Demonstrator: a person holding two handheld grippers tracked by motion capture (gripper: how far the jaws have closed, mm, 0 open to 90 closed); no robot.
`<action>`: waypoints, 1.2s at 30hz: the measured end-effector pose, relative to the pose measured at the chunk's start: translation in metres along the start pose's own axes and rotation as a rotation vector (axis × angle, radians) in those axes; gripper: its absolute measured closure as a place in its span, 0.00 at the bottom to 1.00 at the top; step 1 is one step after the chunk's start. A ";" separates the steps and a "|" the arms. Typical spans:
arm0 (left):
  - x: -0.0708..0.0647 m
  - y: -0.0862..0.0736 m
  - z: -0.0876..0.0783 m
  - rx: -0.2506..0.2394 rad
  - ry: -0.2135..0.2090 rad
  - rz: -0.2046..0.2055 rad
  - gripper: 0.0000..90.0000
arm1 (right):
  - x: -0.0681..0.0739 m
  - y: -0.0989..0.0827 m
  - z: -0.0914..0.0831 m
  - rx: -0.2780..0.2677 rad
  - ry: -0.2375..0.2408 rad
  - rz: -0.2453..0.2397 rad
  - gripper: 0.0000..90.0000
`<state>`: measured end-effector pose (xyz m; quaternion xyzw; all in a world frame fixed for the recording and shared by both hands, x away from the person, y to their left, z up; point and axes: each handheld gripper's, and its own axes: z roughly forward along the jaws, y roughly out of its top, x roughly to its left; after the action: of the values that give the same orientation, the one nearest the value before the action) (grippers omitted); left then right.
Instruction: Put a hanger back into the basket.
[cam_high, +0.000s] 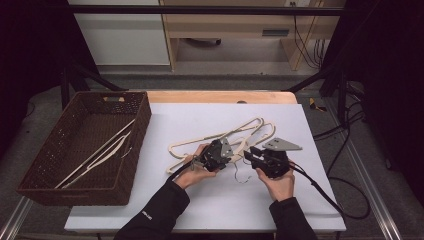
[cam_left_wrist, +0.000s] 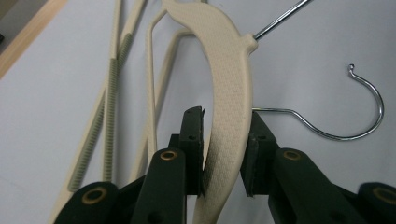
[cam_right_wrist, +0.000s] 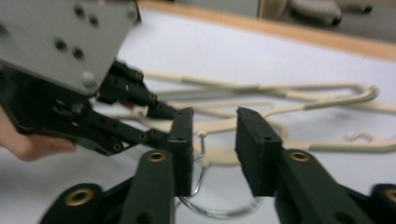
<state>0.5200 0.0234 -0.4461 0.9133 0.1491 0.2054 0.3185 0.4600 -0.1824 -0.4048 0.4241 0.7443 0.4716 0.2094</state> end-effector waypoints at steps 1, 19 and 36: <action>0.003 0.000 -0.003 0.005 -0.001 0.011 0.82 | -0.003 0.002 -0.007 -0.028 0.002 0.007 0.70; 0.044 -0.008 -0.048 -0.071 0.132 -0.139 0.94 | -0.059 -0.033 -0.048 -0.100 -0.011 0.109 0.26; 0.061 -0.022 -0.110 -0.190 0.127 -0.251 0.95 | -0.058 -0.038 -0.052 -0.104 0.015 0.100 0.14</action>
<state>0.5183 0.1225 -0.3646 0.8384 0.2615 0.2347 0.4166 0.4389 -0.2650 -0.4193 0.4459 0.6981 0.5226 0.2015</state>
